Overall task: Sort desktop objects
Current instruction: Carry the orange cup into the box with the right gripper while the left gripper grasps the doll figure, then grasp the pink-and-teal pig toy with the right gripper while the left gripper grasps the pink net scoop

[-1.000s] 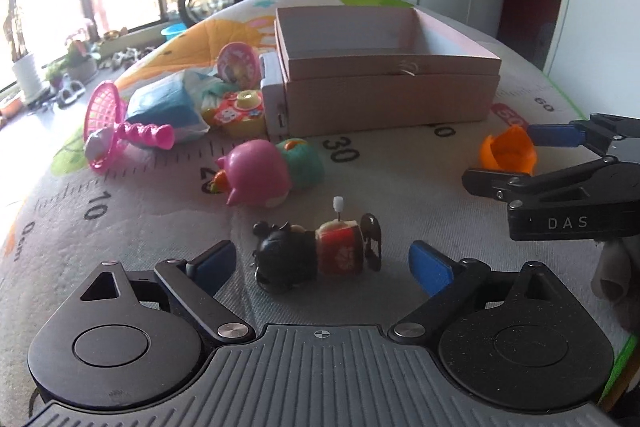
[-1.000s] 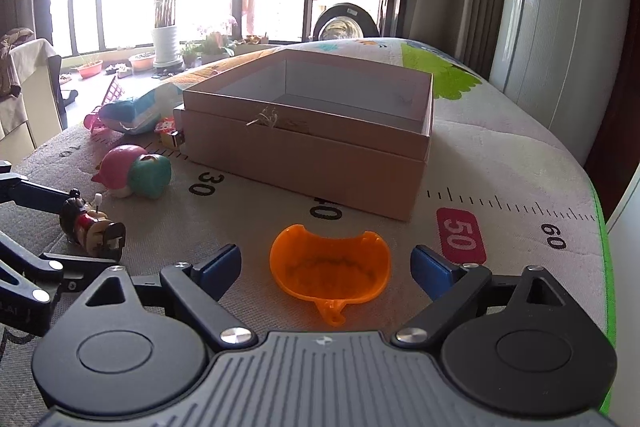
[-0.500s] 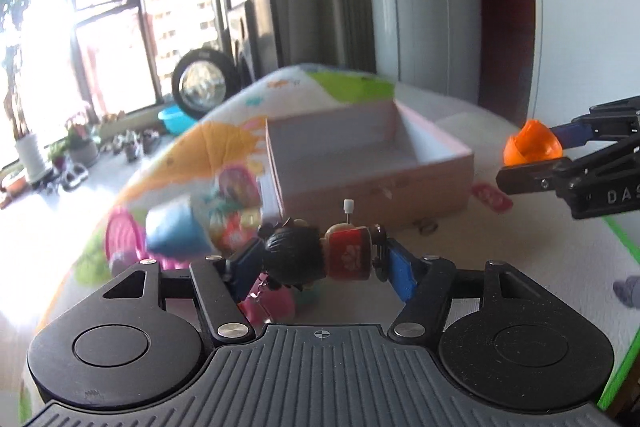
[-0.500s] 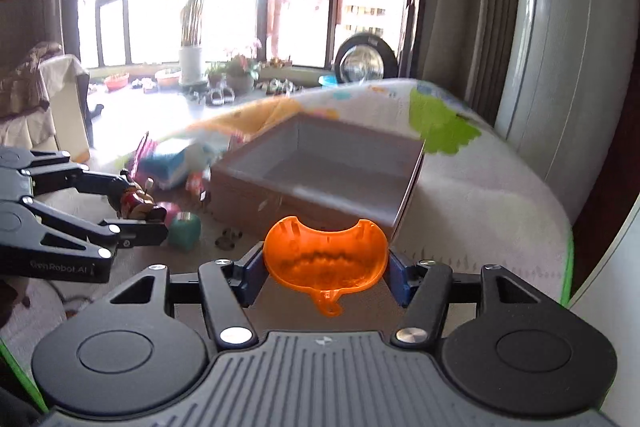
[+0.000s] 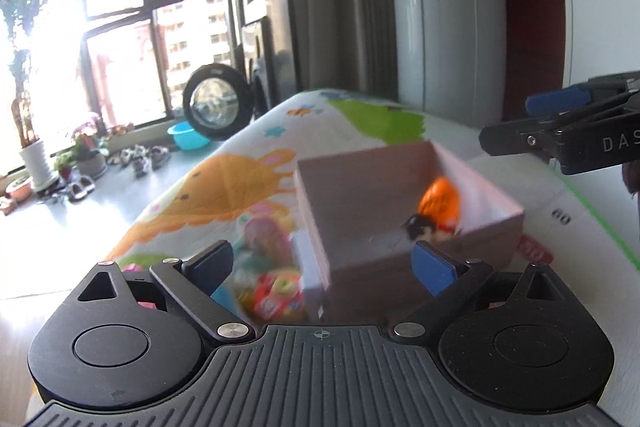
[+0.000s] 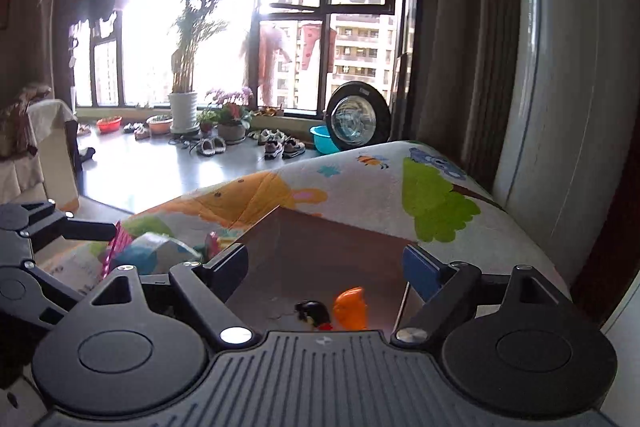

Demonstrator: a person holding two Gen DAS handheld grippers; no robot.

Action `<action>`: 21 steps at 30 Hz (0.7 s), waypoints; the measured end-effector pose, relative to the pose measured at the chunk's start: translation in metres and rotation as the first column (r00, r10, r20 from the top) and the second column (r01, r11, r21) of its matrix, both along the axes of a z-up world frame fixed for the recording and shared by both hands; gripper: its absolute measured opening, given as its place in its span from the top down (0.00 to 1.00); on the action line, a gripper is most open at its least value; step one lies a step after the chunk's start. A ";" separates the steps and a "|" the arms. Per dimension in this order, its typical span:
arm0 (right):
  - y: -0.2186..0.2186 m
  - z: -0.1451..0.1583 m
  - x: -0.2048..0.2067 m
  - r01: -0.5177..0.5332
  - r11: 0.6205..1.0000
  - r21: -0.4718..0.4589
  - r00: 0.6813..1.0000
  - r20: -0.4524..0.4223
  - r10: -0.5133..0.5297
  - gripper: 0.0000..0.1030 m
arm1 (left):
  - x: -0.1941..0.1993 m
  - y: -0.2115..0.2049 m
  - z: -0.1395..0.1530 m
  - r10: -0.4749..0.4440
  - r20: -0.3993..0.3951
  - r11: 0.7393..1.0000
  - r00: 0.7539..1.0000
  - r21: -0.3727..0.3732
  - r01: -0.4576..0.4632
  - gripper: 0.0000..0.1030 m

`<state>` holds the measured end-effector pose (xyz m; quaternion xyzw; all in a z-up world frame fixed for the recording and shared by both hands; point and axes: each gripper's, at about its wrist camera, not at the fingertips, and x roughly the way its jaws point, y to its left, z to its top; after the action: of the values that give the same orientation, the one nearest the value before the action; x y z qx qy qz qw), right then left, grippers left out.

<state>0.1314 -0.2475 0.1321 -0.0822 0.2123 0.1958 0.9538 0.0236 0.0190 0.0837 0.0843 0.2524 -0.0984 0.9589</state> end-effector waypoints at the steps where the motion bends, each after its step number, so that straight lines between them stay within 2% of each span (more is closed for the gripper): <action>1: 0.009 -0.008 -0.005 -0.030 0.999 -0.022 0.999 -0.012 0.029 0.17 | -0.008 0.007 -0.009 0.011 -0.024 1.000 1.000 0.023 -0.010 0.04; 5: 0.061 -0.047 -0.031 -0.195 0.976 -0.100 0.978 -0.096 0.186 0.17 | -0.032 0.036 -0.035 0.093 -0.090 0.994 0.992 0.064 -0.087 0.03; 9: 0.112 -0.078 -0.038 -0.298 0.945 -0.134 0.945 -0.180 0.272 0.17 | -0.038 0.074 -0.042 0.233 -0.127 0.972 0.964 0.005 -0.234 0.03; 12: 0.138 -0.094 -0.023 -0.290 0.951 -0.103 0.932 -0.254 0.257 0.17 | -0.034 0.096 -0.040 0.311 -0.138 0.948 0.941 -0.033 -0.318 0.03; 15: 0.153 -0.105 -0.005 -0.248 0.967 -0.056 0.923 -0.317 0.219 0.17 | -0.032 0.106 -0.036 0.324 -0.142 0.940 0.935 -0.059 -0.335 0.03; 16: 0.154 -0.107 -0.002 -0.239 0.970 -0.047 0.923 -0.321 0.212 0.19 | -0.032 0.107 -0.035 0.321 -0.138 0.941 0.937 -0.067 -0.332 0.03; 17: 0.154 -0.109 0.001 -0.235 0.971 -0.044 0.923 -0.325 0.208 0.30 | -0.031 0.107 -0.034 0.317 -0.135 0.941 0.939 -0.074 -0.329 0.03; 21: 0.136 -0.104 -0.010 -0.246 0.968 -0.040 0.927 -0.301 0.223 0.34 | -0.012 0.105 -0.032 0.312 -0.150 0.936 0.938 -0.121 -0.331 0.03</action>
<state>0.1214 -0.1112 0.0282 -0.1137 0.3477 0.3102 0.8775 0.0112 0.1244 0.0516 -0.0343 0.3163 0.0367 0.9473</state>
